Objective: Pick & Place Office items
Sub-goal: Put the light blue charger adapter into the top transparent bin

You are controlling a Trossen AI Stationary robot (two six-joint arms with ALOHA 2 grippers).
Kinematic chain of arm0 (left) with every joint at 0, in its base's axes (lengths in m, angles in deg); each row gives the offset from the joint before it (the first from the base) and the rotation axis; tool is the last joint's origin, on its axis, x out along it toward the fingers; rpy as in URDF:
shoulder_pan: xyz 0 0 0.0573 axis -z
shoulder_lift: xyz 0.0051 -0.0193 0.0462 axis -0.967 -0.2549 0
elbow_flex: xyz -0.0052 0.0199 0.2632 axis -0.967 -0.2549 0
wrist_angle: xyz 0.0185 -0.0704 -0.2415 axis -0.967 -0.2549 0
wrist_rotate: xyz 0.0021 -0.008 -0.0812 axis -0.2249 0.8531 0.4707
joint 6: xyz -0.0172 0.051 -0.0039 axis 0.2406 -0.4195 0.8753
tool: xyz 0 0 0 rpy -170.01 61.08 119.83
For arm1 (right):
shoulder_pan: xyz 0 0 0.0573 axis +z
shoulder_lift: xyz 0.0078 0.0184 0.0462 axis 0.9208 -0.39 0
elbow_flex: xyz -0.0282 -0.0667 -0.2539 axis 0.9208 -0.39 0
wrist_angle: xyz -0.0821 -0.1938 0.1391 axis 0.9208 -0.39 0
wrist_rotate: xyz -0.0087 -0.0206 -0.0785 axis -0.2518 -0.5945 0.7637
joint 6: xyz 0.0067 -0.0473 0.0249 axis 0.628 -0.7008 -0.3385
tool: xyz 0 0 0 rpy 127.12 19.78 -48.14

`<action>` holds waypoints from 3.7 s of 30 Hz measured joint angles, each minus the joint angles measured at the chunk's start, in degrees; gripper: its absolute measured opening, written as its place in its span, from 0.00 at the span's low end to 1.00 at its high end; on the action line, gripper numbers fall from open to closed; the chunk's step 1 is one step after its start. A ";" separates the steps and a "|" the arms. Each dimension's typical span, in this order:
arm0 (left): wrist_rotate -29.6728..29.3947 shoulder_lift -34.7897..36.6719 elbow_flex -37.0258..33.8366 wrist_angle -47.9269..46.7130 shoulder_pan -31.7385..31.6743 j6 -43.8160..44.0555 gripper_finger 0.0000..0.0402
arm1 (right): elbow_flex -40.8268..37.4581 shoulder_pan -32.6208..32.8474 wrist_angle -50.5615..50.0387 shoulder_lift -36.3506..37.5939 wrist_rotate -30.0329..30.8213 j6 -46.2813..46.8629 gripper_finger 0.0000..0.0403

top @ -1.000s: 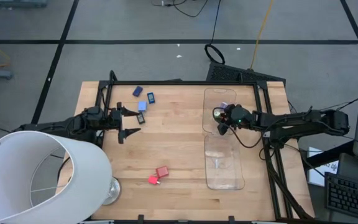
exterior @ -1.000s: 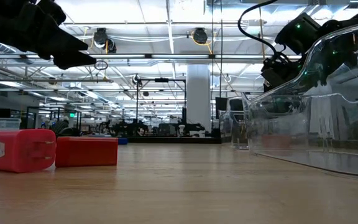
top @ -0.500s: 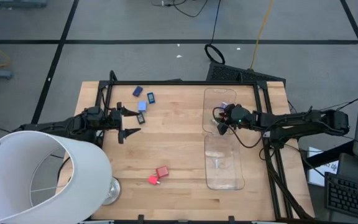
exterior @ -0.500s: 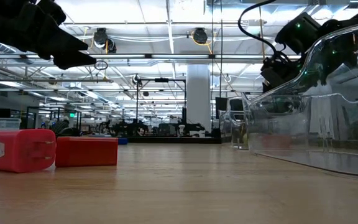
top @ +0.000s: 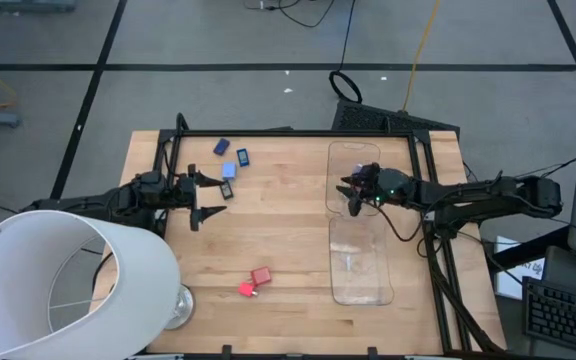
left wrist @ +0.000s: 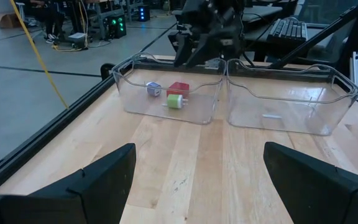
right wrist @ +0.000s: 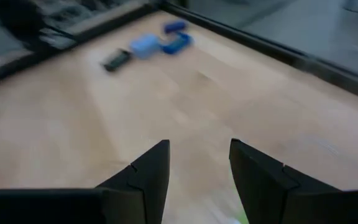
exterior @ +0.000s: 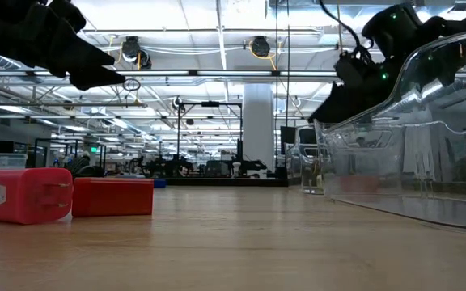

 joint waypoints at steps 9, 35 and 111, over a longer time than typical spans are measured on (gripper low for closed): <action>0.02 0.00 0.00 0.00 0.00 0.45 0.88 | 0.00 0.06 11.31 0.02 -16.89 -1.95 0.38; 0.02 -0.02 0.00 0.44 0.00 9.45 0.87 | 0.00 7.58 20.67 0.02 -22.96 -7.75 0.37; -32.07 -60.48 12.24 3.96 -11.56 40.46 0.87 | 0.00 7.52 20.62 0.00 -22.56 -9.89 0.36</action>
